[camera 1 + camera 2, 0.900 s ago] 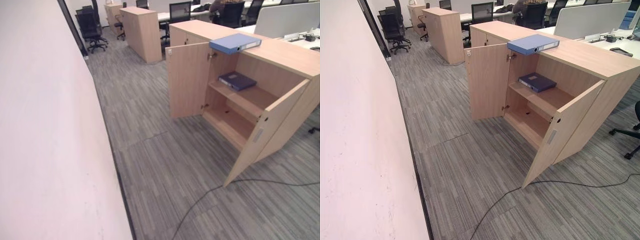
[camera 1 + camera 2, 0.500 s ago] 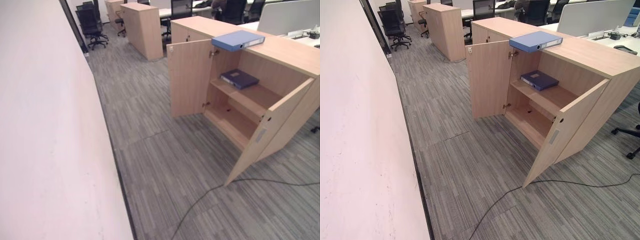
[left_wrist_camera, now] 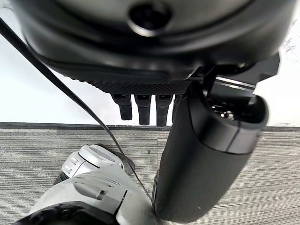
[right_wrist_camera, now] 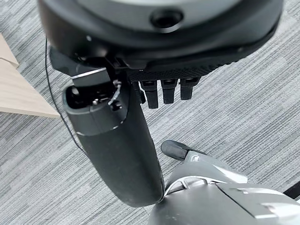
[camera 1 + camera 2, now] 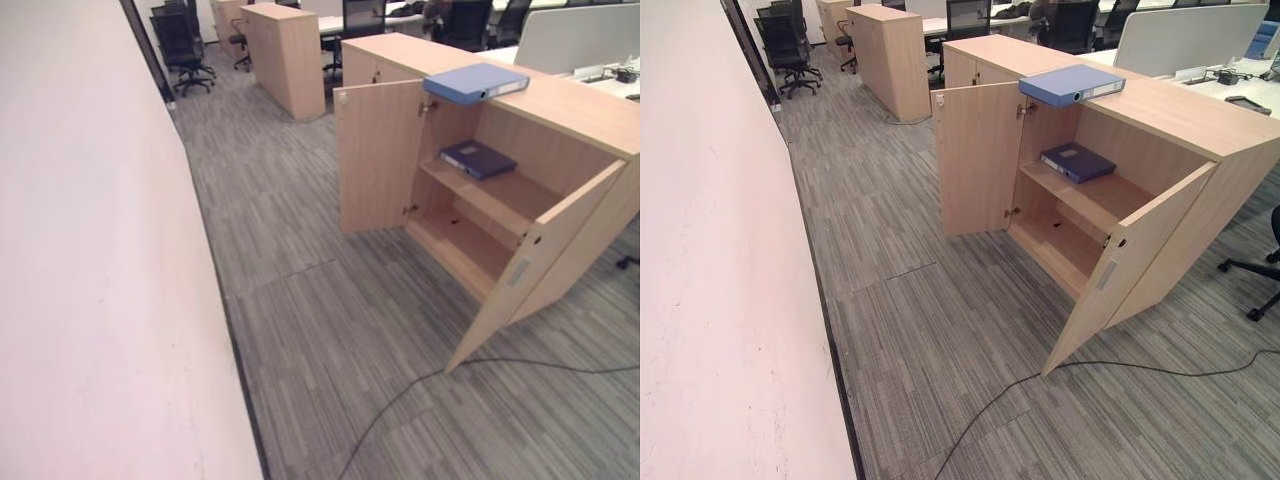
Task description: Put the empty folder in the office cabinet
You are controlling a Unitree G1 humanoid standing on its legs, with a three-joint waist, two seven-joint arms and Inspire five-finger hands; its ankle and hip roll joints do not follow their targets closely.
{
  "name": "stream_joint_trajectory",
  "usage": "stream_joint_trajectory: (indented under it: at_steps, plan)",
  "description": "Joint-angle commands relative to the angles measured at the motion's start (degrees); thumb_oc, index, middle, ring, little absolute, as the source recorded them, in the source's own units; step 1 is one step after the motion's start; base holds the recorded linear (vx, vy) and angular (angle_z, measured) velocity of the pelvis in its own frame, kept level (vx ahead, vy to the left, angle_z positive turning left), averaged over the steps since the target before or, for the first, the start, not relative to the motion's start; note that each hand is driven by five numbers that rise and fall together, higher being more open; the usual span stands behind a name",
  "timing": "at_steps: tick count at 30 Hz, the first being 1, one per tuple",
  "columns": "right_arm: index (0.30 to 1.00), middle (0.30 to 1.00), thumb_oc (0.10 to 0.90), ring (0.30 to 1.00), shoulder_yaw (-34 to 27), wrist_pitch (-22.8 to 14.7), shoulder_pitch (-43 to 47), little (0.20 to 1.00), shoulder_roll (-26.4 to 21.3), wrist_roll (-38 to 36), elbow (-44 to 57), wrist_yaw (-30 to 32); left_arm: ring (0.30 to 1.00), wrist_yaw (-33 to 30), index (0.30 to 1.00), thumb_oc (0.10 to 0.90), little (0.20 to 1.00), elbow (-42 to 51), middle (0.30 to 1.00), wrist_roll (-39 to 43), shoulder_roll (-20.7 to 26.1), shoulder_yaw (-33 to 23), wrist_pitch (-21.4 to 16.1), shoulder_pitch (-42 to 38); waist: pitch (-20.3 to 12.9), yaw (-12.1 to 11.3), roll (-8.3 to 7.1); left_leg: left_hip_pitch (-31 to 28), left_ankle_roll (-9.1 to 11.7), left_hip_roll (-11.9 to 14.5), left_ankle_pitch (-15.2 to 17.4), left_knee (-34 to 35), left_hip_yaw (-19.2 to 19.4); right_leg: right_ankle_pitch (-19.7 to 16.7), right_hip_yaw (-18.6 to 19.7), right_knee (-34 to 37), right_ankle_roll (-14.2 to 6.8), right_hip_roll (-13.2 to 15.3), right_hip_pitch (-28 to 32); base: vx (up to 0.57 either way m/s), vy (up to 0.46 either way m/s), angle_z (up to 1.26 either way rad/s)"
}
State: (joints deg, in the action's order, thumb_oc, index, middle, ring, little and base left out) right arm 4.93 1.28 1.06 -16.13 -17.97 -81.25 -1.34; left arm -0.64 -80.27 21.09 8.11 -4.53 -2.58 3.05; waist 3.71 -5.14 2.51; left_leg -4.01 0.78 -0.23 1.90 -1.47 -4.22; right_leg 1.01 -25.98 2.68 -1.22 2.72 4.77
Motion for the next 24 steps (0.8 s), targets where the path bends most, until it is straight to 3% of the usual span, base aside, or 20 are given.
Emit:
stream_joint_trajectory:
  at_steps: [1,14,24]
  plan:
    - [0.9,0.9,0.8,0.9,1.9,0.0,1.6,0.9,0.7,2.3,-1.8,0.2,0.9,-2.3,0.9,0.8,0.9,-3.7,0.9,-2.2,4.3,-0.2,-0.2,1.0,-0.3,-1.4,-3.33,0.8,1.3,-3.3,-1.2,6.5,-1.6,0.3,-0.8,2.3,-2.7,2.9,4.1,0.01,-0.009,0.05]
    - [0.9,0.9,0.8,0.9,3.7,0.4,3.1,0.9,-0.9,5.1,-0.7,-0.6,0.9,-0.7,0.9,0.8,0.9,-4.1,0.9,-8.8,4.5,5.1,0.6,0.2,0.5,-0.7,-2.85,1.2,1.2,-3.3,-1.1,6.5,-1.8,0.3,-1.1,2.3,-2.5,2.9,3.9,0.01,-0.005,0.03]
    - [0.9,0.9,0.8,0.9,5.3,0.9,3.5,0.9,-1.1,6.8,-0.6,-1.4,0.9,-0.3,0.9,0.8,0.9,-3.8,0.9,-9.2,5.0,5.6,0.8,-0.5,1.6,-0.5,-3.16,2.0,1.3,-2.2,-1.0,6.5,-1.9,2.3,-0.8,-0.1,-1.4,2.3,2.1,0.04,-0.058,0.01]
